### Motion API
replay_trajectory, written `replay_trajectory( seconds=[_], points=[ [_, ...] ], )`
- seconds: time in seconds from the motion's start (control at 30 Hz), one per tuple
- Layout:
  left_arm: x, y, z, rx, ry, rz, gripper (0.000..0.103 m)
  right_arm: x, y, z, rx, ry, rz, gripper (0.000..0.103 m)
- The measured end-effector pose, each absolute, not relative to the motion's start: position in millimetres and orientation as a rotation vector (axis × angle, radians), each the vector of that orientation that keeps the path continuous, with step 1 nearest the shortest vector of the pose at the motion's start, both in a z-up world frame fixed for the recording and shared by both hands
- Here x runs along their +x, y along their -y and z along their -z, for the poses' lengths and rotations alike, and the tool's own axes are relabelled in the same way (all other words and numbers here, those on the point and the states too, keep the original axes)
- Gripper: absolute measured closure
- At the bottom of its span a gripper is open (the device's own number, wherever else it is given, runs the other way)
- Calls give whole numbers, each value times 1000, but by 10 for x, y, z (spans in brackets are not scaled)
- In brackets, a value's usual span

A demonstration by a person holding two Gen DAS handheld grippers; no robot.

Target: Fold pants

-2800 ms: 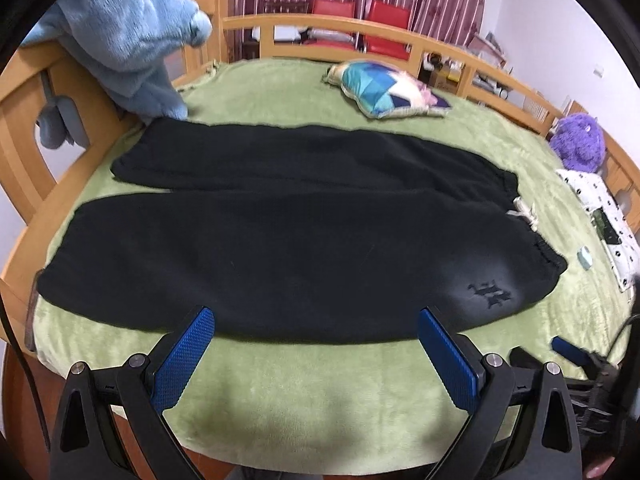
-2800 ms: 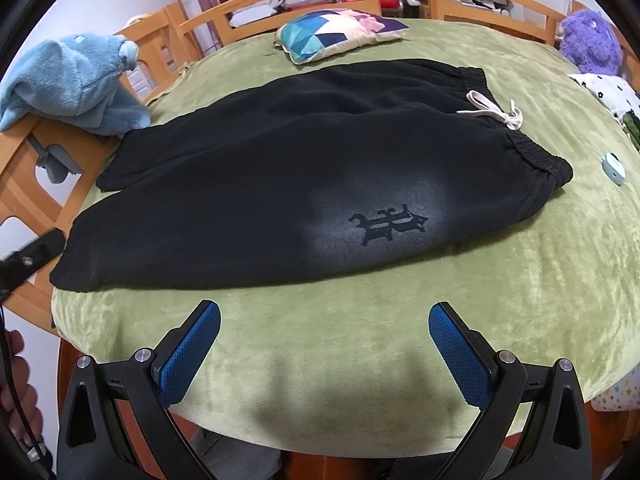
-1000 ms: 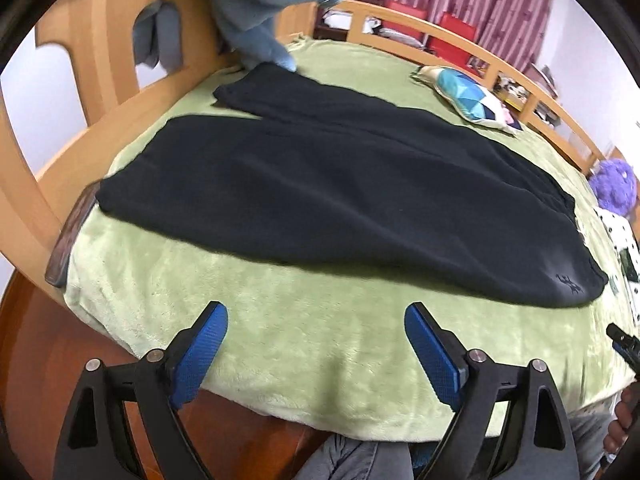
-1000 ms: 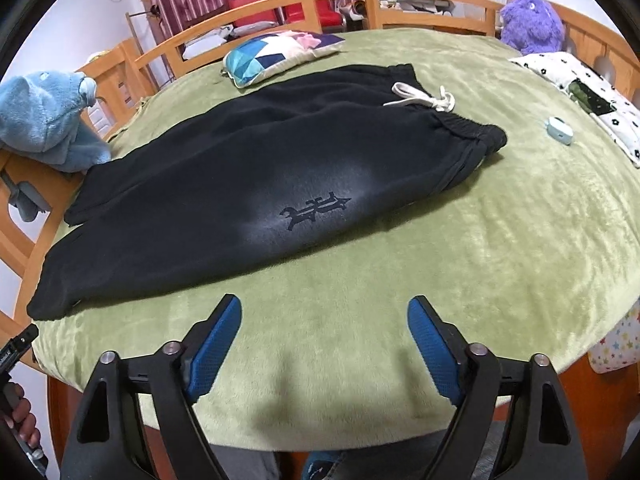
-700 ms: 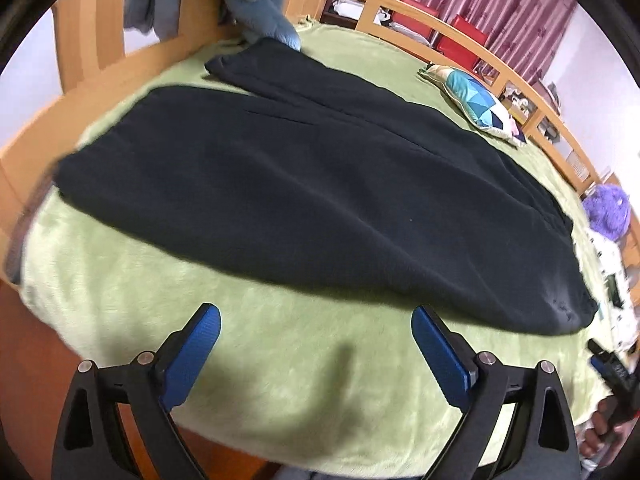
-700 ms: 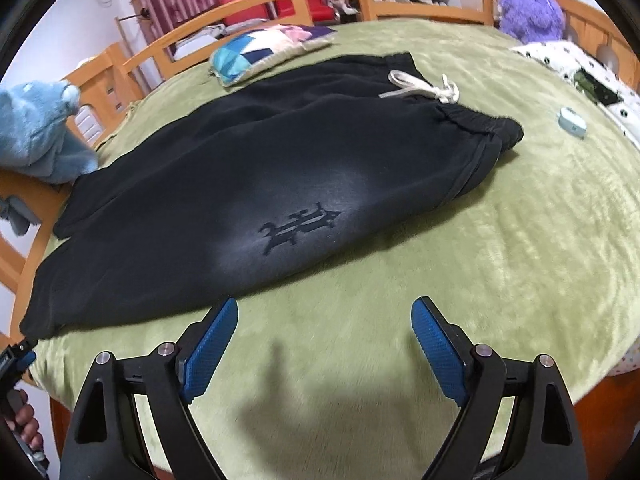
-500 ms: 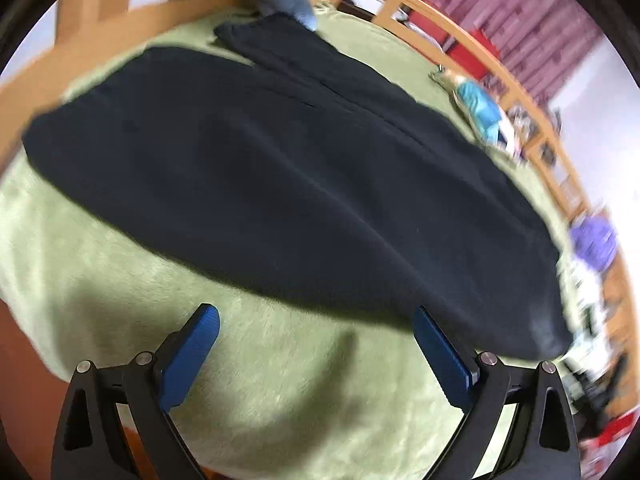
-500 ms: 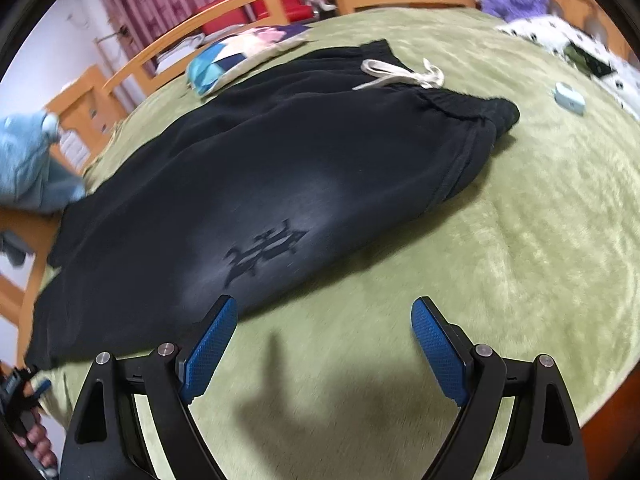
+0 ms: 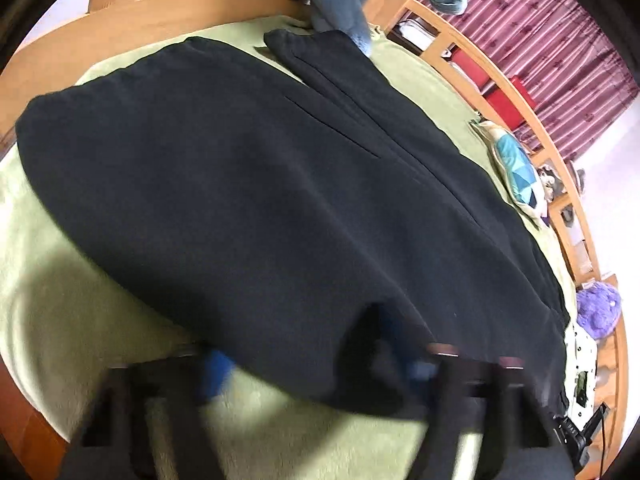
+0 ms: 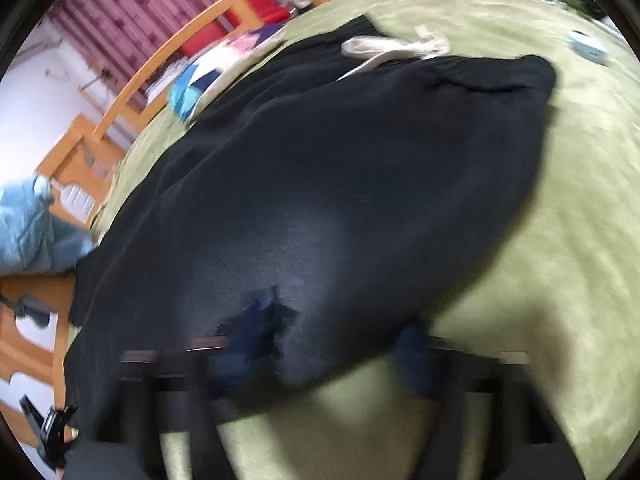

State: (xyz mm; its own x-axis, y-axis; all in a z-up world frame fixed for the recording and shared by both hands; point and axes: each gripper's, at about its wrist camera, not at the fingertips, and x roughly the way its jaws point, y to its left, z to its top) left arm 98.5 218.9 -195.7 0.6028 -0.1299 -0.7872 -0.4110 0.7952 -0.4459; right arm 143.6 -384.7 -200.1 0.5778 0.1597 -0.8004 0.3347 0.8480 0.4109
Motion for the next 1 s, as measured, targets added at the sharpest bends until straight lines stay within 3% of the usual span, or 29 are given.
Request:
replay_trajectory(
  seconds=[0.07,0.1,0.53,0.73,1.0],
  points=[
    [1077,-2221,1936,-632,-959,-168,93,1491,3810,1887,537,-931,101,84],
    [1121,-2235,1899,-619,-970,-151,94,1513,3782,1788,510,-908,91,85],
    [1945,-1975,443,-377,-697,-61,95,2162,3763,548,414,-733,13,89],
    [2739,-1848,278,-331,-644,-62,95,2909,3796,323,390,-731,19,91],
    [3908,-1611,465,-293,-637,-80,95,4004,3784,586,399,-759,29,93]
  ],
)
